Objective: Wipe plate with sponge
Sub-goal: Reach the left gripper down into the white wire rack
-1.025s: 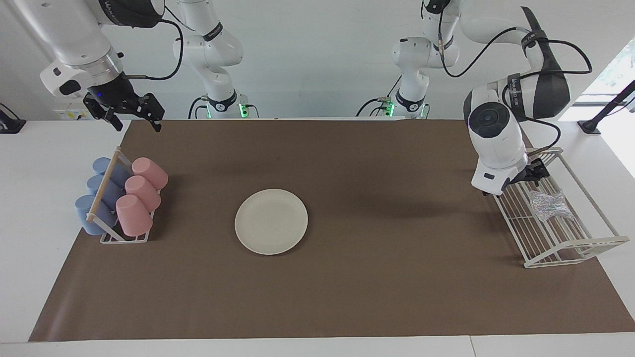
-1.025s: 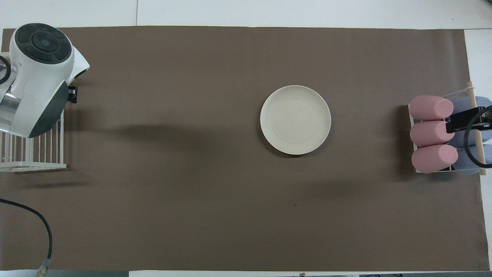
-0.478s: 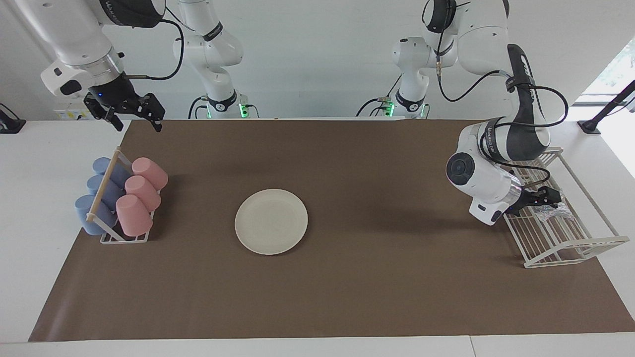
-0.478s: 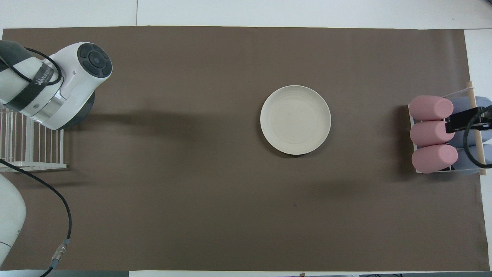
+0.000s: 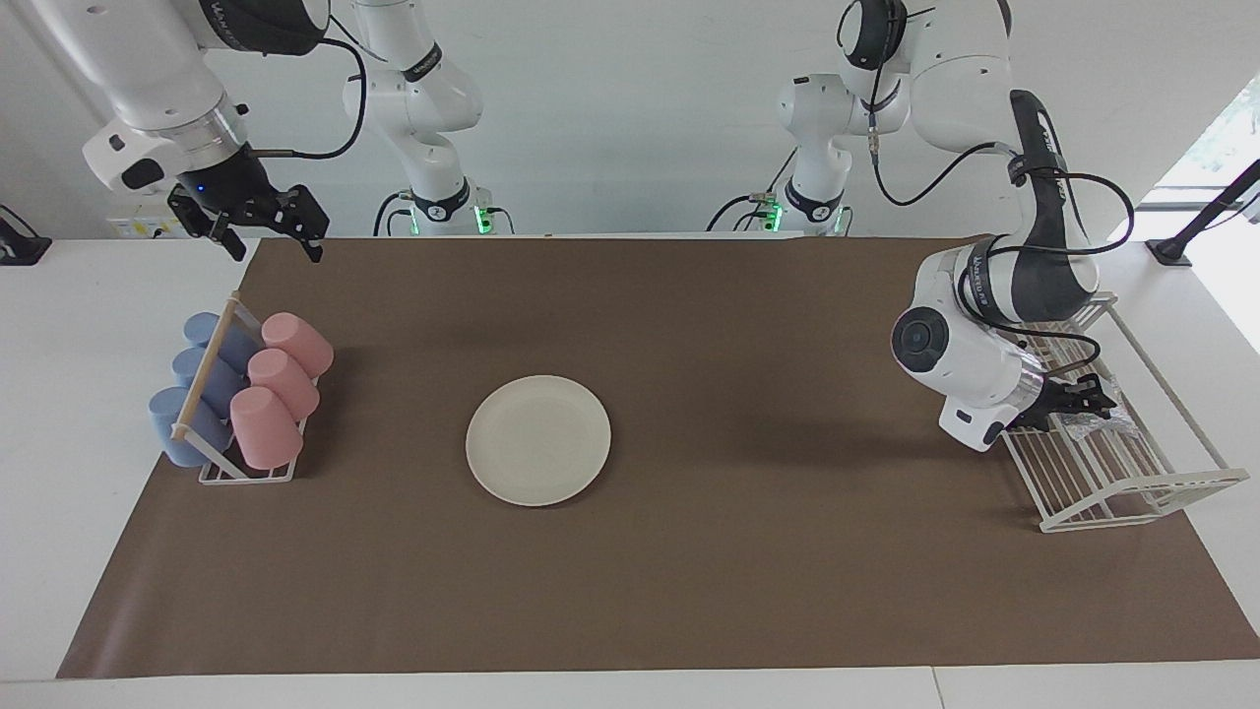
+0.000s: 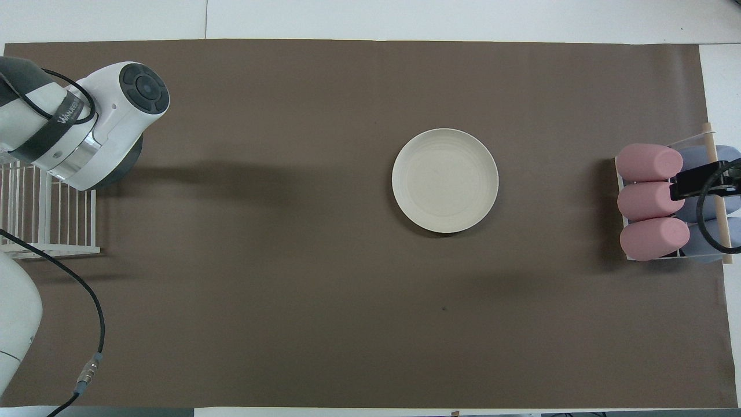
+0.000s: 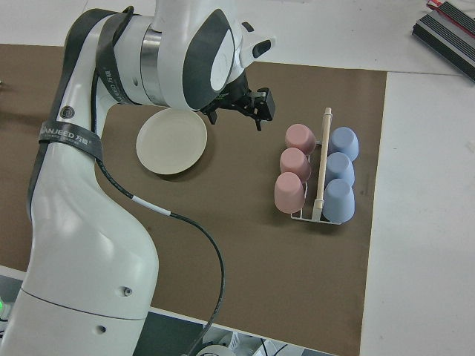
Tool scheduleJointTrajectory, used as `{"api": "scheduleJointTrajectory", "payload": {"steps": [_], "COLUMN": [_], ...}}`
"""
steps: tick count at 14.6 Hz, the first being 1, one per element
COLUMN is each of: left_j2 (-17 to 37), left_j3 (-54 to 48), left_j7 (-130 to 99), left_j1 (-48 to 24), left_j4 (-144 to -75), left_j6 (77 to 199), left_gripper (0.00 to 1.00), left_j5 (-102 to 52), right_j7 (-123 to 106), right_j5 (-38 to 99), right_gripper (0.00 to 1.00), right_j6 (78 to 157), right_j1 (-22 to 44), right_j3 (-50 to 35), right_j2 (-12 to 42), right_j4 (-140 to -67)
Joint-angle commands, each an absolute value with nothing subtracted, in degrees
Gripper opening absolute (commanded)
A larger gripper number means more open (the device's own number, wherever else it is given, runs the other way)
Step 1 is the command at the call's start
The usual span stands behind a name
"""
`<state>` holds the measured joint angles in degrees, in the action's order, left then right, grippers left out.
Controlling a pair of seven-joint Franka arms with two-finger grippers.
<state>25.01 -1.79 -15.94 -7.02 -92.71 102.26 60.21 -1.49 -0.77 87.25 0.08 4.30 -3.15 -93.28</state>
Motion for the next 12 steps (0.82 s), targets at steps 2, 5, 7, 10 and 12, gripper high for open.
{"api": "scheduleJointTrajectory", "payload": {"steps": [2, 5, 7, 10, 12], "left_j2": [25.31, 25.31, 25.31, 24.7, 23.56], "left_j3": [-1.23, -1.14, -1.23, -1.23, -1.06], "left_j7": [-15.99, -16.26, -16.26, -15.82, -15.3], "left_j1": [-6.85, -7.03, -7.03, -6.94, -6.86], "left_j4": [-92.02, -91.67, -91.41, -90.44, -88.08], "left_j6": [101.51, 101.16, 101.07, 100.99, 99.85], "left_gripper": [0.0, 0.0, 0.0, 0.0, 0.0], "left_j5": [61.08, 60.56, 60.38, 60.03, 57.06], "right_j7": [-0.09, -0.09, 0.09, 0.09, 0.09], "right_j5": [-1.76, -1.76, -1.76, -1.84, -1.76], "right_gripper": [1.0, 1.0, 1.0, 1.0, 1.0], "right_j6": [85.96, 85.96, 85.96, 85.96, 85.96], "right_j1": [0.26, 0.26, 0.26, 0.35, 0.35], "right_j3": [4.22, 4.22, 4.13, 4.04, 4.04], "right_j2": [-3.25, -3.25, -3.25, -3.16, -3.16], "right_j4": [-92.64, -92.64, -92.55, -92.2, -92.2]}}
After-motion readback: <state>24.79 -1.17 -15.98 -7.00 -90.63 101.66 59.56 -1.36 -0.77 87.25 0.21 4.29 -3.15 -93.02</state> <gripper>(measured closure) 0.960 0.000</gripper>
